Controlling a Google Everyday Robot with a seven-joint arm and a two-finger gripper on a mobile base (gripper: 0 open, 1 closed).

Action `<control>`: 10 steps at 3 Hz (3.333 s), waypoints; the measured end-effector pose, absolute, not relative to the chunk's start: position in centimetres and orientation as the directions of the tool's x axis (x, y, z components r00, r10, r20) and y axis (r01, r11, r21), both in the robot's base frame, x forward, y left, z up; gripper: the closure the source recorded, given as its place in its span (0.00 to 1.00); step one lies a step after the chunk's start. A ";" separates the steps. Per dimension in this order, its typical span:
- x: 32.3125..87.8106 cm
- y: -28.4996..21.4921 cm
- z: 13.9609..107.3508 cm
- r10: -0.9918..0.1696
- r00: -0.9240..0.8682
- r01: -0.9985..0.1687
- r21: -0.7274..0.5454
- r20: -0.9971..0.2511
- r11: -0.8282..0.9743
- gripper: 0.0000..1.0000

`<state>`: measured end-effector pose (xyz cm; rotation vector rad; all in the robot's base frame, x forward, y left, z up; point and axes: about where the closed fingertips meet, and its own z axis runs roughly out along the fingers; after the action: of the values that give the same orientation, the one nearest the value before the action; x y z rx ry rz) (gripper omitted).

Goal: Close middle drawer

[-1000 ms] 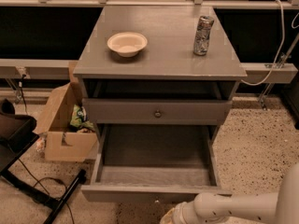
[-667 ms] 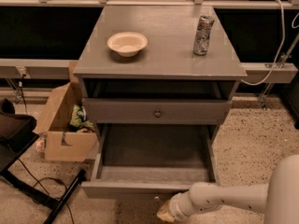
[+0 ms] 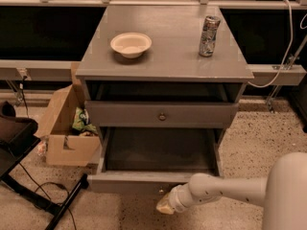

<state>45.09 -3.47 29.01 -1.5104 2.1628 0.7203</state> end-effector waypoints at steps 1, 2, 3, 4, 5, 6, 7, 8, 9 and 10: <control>50.2 -1.3 30.2 -0.735 -0.294 -0.956 0.170 -0.611 0.240 1.00; 51.5 -1.5 30.6 -0.731 -0.293 -0.955 0.158 -0.616 0.250 1.00; 51.5 -1.4 30.3 -0.723 -0.294 -0.955 0.164 -0.625 0.246 1.00; 53.8 -2.4 30.0 -0.715 -0.293 -0.955 0.160 -0.635 0.250 1.00; 56.9 -3.5 31.3 -0.720 -0.277 -0.958 0.120 -0.637 0.262 1.00; 56.9 -3.5 31.3 -0.720 -0.277 -0.958 0.120 -0.637 0.262 1.00; 60.5 -4.0 33.1 -0.734 -0.254 -0.961 0.077 -0.630 0.266 1.00; 62.3 -4.3 34.2 -0.742 -0.242 -0.962 0.053 -0.625 0.269 1.00; 65.3 -5.0 35.8 -0.750 -0.230 -0.959 0.016 -0.620 0.282 1.00; 67.2 -6.1 37.0 -0.743 -0.231 -0.949 -0.022 -0.628 0.314 1.00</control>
Offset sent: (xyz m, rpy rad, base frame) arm 0.1190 0.0453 0.0285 0.0393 -0.0407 0.0868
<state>67.22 -6.09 36.95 -1.4915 2.0475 0.5021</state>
